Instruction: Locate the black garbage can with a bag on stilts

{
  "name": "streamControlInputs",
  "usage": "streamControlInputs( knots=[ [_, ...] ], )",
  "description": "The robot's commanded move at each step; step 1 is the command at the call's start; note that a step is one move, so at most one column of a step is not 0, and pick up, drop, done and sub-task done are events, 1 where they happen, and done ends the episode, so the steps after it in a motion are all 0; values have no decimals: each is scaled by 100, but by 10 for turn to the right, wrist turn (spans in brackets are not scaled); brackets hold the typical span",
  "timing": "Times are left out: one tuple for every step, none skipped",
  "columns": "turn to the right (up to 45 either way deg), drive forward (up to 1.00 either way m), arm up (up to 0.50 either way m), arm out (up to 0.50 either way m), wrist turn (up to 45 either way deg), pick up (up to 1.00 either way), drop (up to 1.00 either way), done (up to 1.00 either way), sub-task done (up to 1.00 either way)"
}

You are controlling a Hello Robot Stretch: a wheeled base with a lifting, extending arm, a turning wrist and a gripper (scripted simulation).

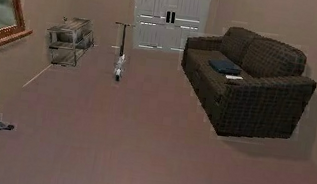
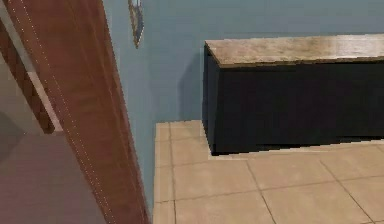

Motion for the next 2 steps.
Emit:
streamControlInputs(
  knots=[
    [0,30,0,0,0,0,0,0,0],
    [-450,0,0,0,0,0,0,0,0]
  ],
)
